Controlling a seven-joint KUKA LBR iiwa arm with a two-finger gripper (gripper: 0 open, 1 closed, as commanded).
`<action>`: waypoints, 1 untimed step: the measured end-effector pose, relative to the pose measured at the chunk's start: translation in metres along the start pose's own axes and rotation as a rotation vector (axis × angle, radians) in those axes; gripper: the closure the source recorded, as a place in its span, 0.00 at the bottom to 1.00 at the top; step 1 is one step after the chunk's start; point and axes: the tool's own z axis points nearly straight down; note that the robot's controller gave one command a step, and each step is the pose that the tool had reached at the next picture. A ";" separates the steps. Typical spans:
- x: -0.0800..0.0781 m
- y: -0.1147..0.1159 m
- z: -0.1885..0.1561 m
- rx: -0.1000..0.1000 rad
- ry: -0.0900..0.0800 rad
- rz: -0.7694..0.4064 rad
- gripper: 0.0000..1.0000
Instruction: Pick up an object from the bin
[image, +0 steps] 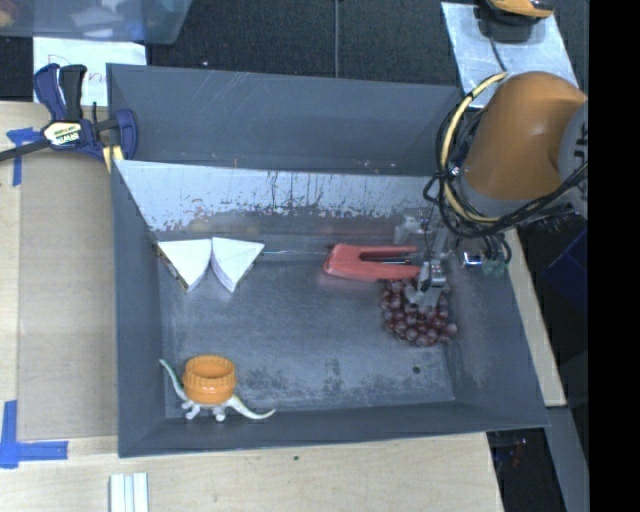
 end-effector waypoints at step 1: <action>-0.002 0.000 -0.005 0.001 -0.009 -0.002 0.00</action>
Offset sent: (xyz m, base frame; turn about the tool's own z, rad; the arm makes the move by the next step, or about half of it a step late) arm -0.0138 -0.0705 -0.1069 0.2573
